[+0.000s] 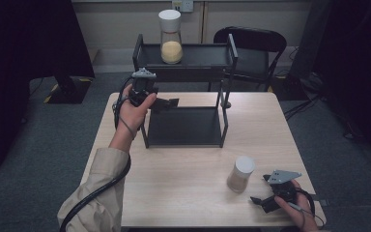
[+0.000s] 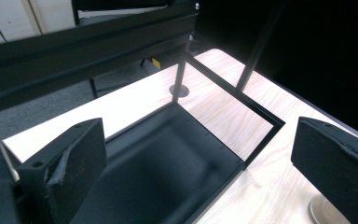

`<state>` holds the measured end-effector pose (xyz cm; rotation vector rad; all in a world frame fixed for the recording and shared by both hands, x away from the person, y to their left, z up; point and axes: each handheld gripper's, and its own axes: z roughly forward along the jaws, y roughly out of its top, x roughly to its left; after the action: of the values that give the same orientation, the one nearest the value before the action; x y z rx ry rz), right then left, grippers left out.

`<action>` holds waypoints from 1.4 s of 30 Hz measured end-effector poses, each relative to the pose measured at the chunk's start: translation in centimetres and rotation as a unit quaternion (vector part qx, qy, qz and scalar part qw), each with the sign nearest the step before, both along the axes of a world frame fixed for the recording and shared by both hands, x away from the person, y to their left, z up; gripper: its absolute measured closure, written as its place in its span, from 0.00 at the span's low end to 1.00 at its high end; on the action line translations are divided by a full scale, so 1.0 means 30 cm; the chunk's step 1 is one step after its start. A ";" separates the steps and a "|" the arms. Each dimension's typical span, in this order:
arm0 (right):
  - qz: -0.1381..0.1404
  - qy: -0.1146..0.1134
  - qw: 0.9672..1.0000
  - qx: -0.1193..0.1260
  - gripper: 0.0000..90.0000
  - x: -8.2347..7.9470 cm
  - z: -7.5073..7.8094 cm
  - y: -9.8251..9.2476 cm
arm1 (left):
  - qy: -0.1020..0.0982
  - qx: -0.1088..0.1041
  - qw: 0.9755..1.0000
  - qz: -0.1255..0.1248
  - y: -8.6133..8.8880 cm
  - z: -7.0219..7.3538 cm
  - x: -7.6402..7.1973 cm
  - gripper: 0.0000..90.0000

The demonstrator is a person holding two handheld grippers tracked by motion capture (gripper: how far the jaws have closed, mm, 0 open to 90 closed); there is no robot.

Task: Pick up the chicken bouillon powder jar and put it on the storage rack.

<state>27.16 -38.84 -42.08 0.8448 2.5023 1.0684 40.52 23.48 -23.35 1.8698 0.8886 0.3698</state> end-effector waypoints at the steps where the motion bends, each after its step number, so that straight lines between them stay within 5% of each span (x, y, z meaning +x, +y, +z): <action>1: 0.000 0.000 1.000 0.000 0.00 0.000 0.000 0.000 | 0.001 0.000 1.000 0.001 0.001 -0.010 -0.002 0.03; 42: 0.000 0.000 1.000 -0.001 0.00 0.000 0.001 0.000 | 0.016 0.004 1.000 -0.008 0.029 -0.320 -0.079 0.03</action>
<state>27.17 -38.84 -42.06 0.8442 2.5041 1.0663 38.16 24.34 -32.96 1.8932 0.8947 0.3339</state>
